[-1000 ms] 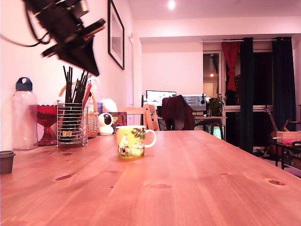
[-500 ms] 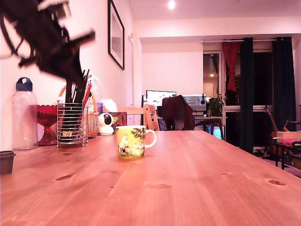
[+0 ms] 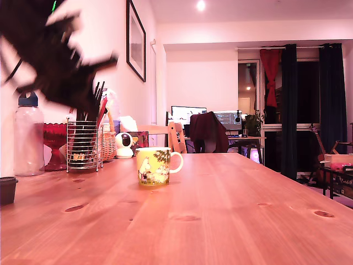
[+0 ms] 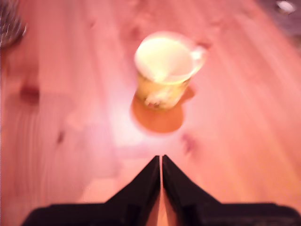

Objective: Pick the coffee capsule and then drop it inside the coffee cup in front of you

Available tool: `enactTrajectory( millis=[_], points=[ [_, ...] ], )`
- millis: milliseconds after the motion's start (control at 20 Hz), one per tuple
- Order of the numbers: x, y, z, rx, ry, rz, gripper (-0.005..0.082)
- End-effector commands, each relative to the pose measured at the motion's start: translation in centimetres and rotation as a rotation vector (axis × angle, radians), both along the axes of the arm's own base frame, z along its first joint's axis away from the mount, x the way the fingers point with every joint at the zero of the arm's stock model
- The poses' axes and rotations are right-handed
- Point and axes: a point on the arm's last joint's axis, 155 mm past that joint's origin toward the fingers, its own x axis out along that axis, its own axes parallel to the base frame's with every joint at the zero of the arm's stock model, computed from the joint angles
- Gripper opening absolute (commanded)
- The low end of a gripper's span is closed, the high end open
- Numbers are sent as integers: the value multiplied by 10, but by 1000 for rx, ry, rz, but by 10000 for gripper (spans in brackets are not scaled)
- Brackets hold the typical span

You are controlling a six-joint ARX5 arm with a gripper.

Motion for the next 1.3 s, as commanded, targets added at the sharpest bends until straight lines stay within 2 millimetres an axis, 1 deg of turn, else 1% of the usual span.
enactTrajectory(
  millis=[0,200,400,600,900,1100,1250],
  points=[
    [-8,6,-14,-6,6,32,-13],
    [-22,16,-36,4,9,108,-13],
    [-43,23,-47,15,-24,143,-13],
    [-66,39,-60,26,-22,159,-13],
    [-92,63,-69,39,-40,190,-12],
    [-101,79,-75,43,-48,219,-11],
    [-102,92,-73,36,-62,259,-11]
  ],
)
